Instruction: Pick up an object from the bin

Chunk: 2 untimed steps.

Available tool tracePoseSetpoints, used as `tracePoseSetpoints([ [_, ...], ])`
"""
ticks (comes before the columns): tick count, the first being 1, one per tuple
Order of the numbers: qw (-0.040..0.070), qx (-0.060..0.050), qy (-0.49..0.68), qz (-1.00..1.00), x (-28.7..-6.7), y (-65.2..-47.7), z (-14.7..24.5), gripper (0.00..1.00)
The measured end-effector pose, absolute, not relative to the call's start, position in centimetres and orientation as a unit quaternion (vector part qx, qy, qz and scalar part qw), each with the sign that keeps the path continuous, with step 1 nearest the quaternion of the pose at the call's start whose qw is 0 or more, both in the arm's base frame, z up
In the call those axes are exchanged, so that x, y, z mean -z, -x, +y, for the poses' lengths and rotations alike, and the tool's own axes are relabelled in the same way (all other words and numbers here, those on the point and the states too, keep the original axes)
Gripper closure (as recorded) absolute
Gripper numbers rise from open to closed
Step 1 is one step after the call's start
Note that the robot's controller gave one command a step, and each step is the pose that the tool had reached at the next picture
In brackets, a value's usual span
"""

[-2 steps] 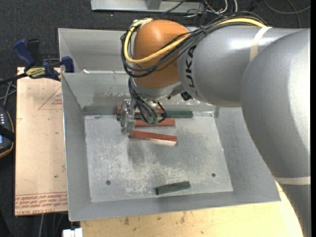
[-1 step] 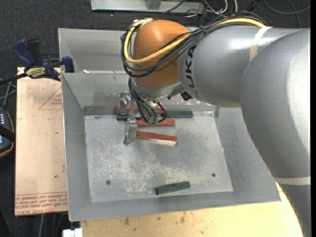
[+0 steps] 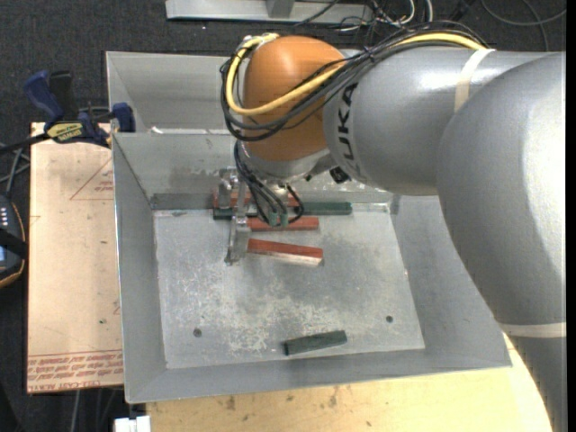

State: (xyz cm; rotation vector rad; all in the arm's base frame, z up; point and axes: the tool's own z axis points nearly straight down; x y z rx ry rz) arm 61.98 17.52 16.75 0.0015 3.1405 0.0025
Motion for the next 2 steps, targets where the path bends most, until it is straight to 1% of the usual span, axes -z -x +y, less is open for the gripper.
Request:
tracePoseSetpoints([
  [1,0.002,-0.002,0.028,1.000,-14.9,-63.3,14.7,0.00],
  [2,0.003,0.000,0.068,0.998,-9.3,-63.8,12.7,0.00],
])
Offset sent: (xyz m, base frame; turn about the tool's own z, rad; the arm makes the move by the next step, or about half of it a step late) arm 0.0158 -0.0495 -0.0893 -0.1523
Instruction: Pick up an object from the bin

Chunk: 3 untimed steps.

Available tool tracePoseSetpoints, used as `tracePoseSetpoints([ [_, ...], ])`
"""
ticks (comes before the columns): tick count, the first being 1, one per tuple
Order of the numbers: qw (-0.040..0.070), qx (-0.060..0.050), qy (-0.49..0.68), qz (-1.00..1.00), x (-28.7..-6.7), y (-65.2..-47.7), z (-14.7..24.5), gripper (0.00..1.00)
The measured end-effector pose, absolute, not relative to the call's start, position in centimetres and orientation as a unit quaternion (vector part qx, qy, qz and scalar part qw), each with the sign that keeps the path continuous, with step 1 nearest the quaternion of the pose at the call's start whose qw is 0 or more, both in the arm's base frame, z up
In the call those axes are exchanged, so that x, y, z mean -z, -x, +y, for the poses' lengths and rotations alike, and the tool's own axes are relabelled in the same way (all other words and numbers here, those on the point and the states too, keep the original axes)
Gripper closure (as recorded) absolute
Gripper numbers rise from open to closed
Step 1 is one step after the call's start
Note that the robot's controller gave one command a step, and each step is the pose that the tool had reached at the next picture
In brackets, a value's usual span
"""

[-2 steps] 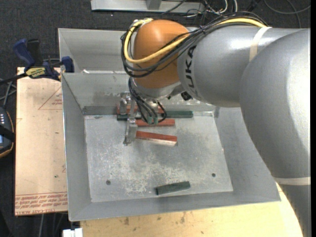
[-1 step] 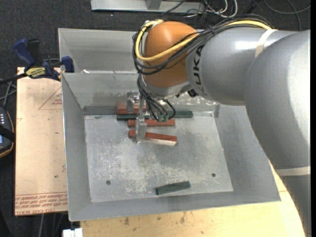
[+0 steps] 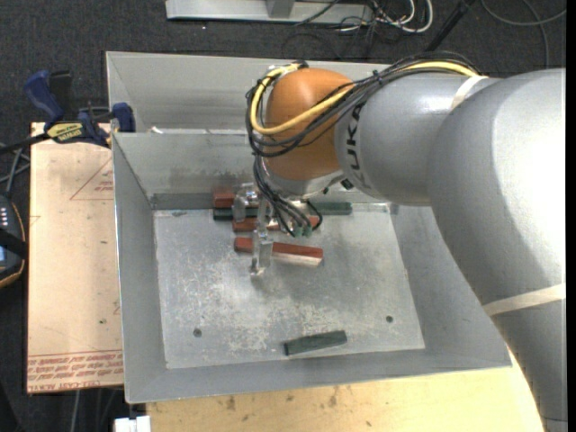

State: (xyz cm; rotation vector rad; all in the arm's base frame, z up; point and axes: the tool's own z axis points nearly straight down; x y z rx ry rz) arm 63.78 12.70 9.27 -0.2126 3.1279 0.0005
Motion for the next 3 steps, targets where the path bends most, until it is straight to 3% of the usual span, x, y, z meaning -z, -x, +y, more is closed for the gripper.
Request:
tracePoseSetpoints([
  [1,0.001,-0.002,0.109,0.994,-7.26,-65.85,9.78,1.00],
  [2,-0.003,-0.001,0.110,0.994,-7.10,-65.67,9.75,0.00],
  [3,-0.001,-0.001,0.109,0.994,-7.19,-65.77,9.73,1.00],
])
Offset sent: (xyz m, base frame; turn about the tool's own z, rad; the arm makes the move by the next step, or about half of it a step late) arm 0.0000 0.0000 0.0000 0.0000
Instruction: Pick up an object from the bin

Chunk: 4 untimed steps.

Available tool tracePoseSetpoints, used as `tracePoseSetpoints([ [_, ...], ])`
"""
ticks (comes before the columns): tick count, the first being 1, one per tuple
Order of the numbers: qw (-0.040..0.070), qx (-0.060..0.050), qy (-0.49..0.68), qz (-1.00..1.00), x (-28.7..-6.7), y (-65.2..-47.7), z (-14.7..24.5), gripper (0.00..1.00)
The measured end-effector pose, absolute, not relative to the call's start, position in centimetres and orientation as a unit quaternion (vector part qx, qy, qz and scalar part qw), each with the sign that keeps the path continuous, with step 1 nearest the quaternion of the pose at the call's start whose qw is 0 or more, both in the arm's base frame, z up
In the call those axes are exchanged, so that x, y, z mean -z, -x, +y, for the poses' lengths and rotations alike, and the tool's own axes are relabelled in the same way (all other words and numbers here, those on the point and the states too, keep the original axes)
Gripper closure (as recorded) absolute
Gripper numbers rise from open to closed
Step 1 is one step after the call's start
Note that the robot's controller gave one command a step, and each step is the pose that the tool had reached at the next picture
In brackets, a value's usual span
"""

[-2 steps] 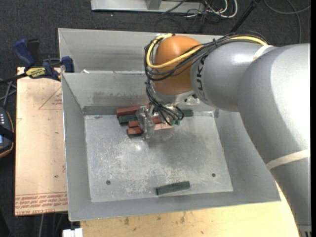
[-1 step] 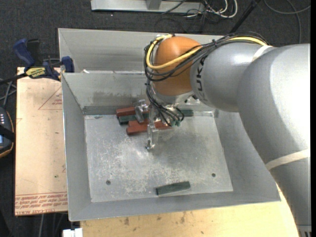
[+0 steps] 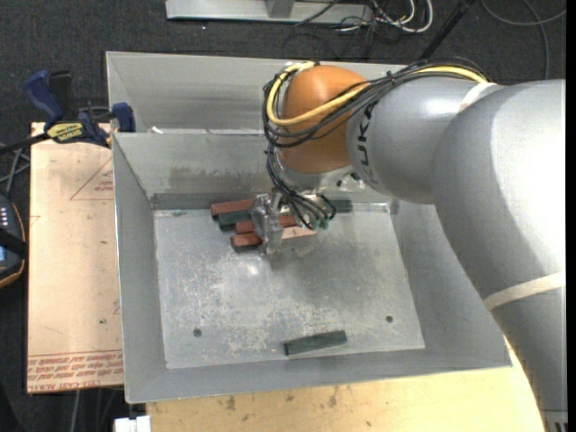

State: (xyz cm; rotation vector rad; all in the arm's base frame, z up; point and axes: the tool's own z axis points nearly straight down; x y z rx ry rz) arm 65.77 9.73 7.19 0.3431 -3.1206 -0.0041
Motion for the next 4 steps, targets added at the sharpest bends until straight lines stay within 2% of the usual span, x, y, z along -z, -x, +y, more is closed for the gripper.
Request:
tracePoseSetpoints([
  [1,0.000,0.001,-0.109,-0.994,-7.02,-65.71,9.68,0.00],
  [2,-0.001,0.001,-0.109,-0.994,-7.22,-65.84,9.70,1.00],
  [3,-0.001,0.001,-0.109,-0.994,-7.22,-65.84,9.70,1.00],
  [4,0.002,0.001,-0.086,-0.996,-7.19,-65.10,8.99,0.00],
])
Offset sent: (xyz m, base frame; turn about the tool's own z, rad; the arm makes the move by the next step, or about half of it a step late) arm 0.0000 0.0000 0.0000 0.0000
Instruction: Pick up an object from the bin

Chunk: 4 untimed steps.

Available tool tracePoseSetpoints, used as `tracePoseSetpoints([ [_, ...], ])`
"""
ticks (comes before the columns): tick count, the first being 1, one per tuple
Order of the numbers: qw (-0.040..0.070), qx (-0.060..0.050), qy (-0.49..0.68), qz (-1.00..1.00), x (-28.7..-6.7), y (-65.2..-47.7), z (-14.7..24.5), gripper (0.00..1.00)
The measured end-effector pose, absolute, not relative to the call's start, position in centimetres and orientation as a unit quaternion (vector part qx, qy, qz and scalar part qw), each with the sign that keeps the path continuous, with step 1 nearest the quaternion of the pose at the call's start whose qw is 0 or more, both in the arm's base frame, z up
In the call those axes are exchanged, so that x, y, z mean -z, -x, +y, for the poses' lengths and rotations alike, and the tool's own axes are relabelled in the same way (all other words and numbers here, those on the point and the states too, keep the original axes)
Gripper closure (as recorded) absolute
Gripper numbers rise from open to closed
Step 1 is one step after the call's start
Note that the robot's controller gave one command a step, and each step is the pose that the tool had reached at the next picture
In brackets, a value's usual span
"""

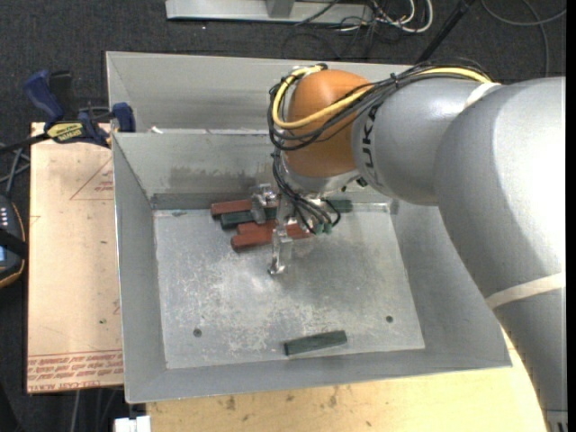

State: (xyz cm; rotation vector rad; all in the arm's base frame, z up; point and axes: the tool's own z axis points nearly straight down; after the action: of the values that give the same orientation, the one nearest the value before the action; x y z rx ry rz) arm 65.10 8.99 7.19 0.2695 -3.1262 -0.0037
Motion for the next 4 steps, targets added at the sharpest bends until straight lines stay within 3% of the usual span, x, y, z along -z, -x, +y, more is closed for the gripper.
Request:
tracePoseSetpoints([
  [1,0.001,0.001,-0.084,-0.996,-7.34,-65.17,8.94,1.00],
  [2,-0.001,0.001,-0.084,-0.996,-7.30,-65.22,8.90,0.00],
  [3,-0.001,0.001,-0.084,-0.996,-7.29,-65.22,8.89,0.00],
  [4,-0.005,0.001,-0.194,-0.981,-7.57,-64.95,9.64,1.00],
])
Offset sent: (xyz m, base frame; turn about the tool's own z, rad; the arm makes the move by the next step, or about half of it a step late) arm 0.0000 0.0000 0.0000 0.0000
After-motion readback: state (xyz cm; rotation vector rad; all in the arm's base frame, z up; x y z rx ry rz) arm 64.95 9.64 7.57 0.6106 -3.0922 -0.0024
